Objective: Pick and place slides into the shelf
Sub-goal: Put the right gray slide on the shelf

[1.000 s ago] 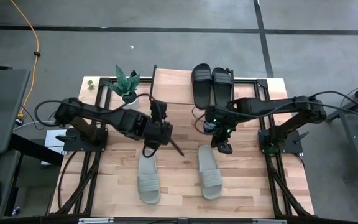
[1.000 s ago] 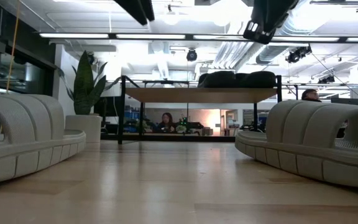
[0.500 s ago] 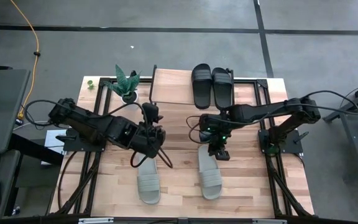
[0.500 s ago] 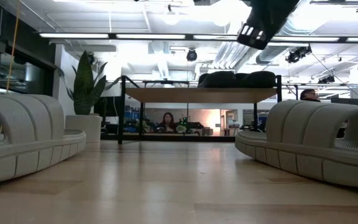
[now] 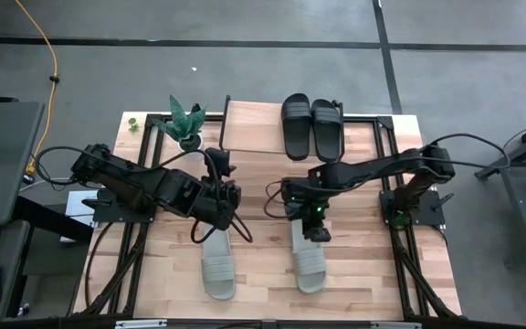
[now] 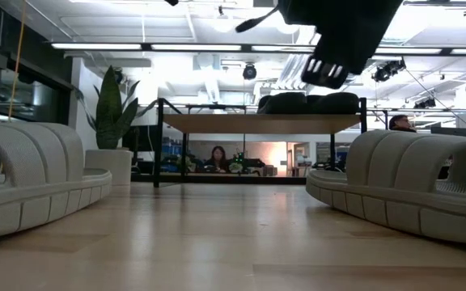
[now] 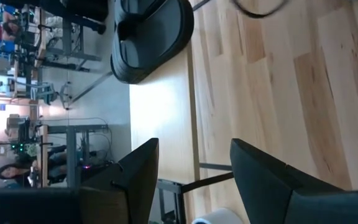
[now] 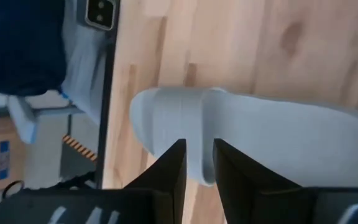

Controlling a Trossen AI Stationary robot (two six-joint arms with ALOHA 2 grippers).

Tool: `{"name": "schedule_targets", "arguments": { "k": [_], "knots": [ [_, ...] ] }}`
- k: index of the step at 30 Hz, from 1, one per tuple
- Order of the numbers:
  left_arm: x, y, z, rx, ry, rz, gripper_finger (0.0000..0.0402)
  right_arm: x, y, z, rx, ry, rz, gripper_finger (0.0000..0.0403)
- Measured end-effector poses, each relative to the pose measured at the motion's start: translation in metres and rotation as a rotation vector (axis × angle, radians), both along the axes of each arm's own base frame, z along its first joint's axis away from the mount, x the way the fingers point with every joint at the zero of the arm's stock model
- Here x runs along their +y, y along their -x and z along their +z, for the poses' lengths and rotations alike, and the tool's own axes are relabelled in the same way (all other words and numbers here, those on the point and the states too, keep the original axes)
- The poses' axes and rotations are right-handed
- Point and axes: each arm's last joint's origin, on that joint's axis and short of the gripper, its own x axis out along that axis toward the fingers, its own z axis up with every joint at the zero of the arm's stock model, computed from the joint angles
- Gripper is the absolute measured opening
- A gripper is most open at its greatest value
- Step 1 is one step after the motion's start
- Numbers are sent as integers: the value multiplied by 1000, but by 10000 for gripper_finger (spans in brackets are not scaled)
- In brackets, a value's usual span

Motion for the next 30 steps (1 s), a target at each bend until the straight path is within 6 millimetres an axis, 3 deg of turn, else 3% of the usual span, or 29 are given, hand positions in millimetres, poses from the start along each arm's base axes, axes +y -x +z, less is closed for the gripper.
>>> {"name": "schedule_targets", "arguments": {
  "k": [12, 25, 30],
  "knots": [
    [0, 1, -1, 1, 5, 13, 188, 18, -10, -27, 65, -30, 74, 71],
    [1, 3, -1, 8, 10, 26, 188, 19, -11, -31, 68, -18, 83, 71],
    [1, 3, -1, 5, 12, 31, 188, 19, -3, -57, 88, -50, 70, 71]
  ]
}}
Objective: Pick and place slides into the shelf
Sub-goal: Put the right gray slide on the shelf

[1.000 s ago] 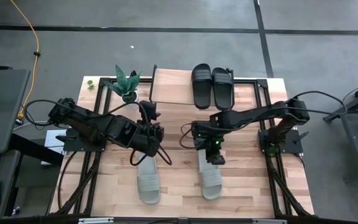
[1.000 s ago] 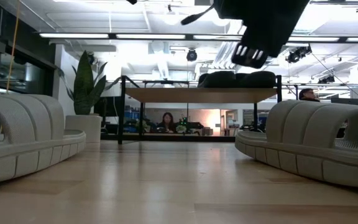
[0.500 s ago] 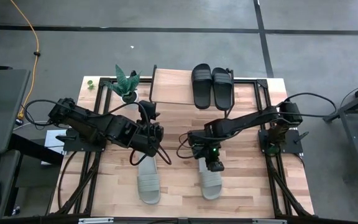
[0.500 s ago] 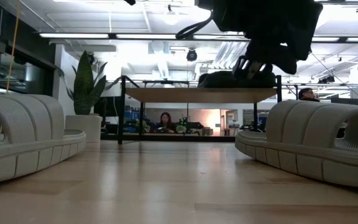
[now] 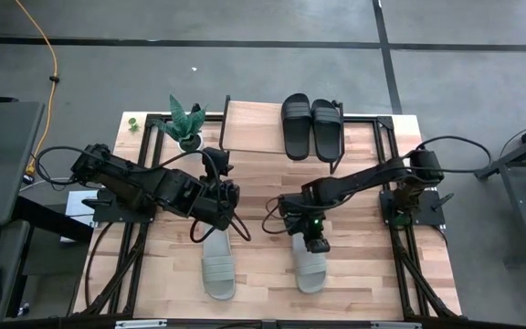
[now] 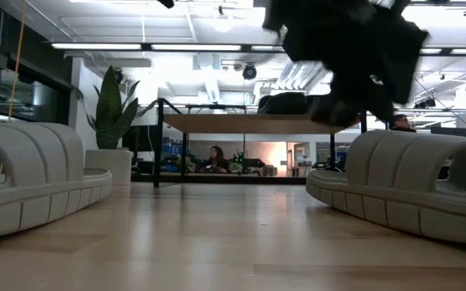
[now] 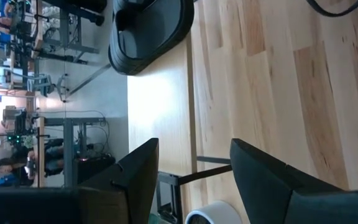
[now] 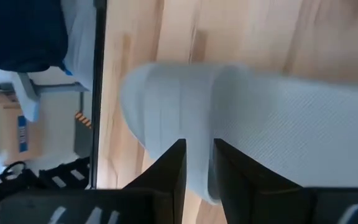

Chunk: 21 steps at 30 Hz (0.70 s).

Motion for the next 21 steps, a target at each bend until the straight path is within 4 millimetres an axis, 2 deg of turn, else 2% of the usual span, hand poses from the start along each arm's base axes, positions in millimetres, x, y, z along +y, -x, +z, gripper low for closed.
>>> {"name": "schedule_targets", "arguments": {
  "k": [4, 9, 17, 21],
  "knots": [
    [0, 0, 0, 4, -1, -1, 188, -1, 14, -29, 37, -56, -11, 71],
    [0, 0, 0, 3, -1, -2, 188, 0, 22, -47, 39, -185, -32, 71],
    [0, 0, 0, -2, 2, -1, 188, 2, 22, -51, -16, -257, 0, 71],
    [0, 0, 0, -2, 2, -1, 188, 3, 19, -50, -45, -261, 3, 48]
  ]
}}
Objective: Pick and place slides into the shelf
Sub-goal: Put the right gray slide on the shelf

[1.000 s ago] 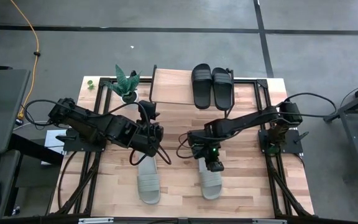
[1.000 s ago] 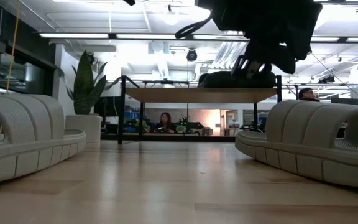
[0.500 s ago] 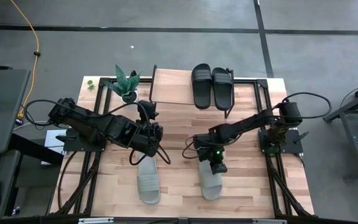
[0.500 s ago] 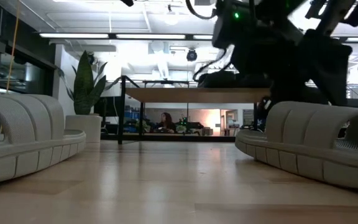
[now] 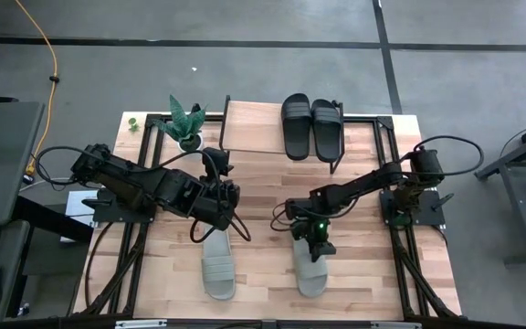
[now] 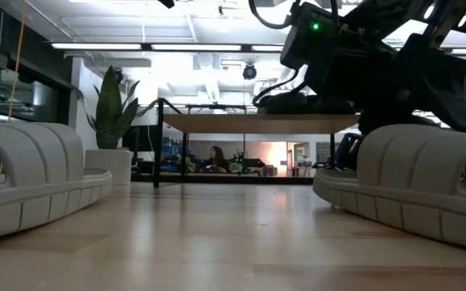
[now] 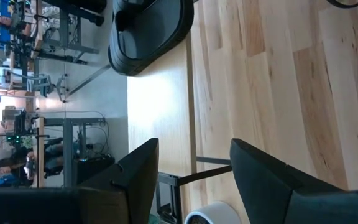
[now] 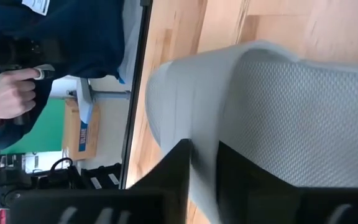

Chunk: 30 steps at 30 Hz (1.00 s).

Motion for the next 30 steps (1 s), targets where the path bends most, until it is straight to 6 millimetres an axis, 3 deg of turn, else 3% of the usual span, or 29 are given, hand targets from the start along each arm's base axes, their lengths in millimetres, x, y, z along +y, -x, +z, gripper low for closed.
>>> {"name": "schedule_targets", "arguments": {
  "k": [4, 18, 22, 30],
  "knots": [
    [0, 0, 0, 0, 0, 0, 188, 1, 0, 0, -8, -1, 6, 7],
    [0, 0, 0, -1, 0, 1, 188, 3, 2, 5, -28, 47, 9, 2],
    [0, 0, 0, -1, 0, 1, 188, -4, 8, 19, -42, 100, -14, 1],
    [0, 0, 0, -4, 1, 2, 188, -15, 28, 66, -156, 210, -94, 1]
  ]
}}
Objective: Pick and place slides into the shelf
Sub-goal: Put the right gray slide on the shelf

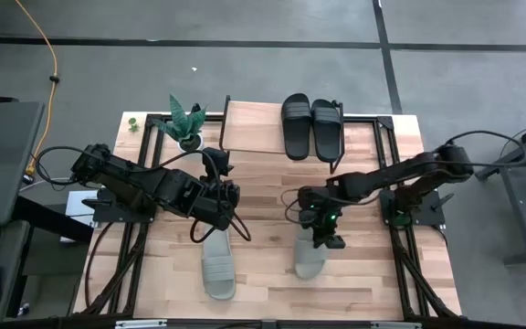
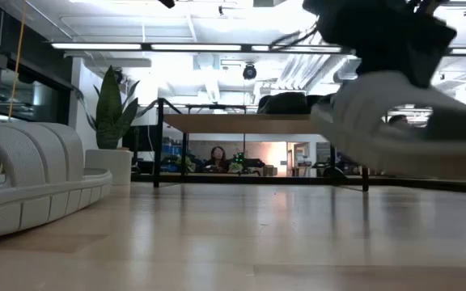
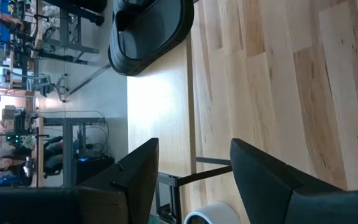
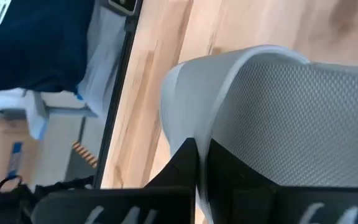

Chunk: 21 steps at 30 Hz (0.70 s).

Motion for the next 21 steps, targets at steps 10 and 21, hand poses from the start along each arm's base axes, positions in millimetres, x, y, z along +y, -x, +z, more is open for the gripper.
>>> {"name": "schedule_targets", "arguments": {
  "k": [10, 21],
  "knots": [
    [1, 0, 1, -12, -30, 10, 188, -18, 27, 49, -151, 95, -151, 0],
    [3, 0, 5, -54, -172, 58, 188, -48, 33, 74, -236, 180, -343, 0]
  ]
}}
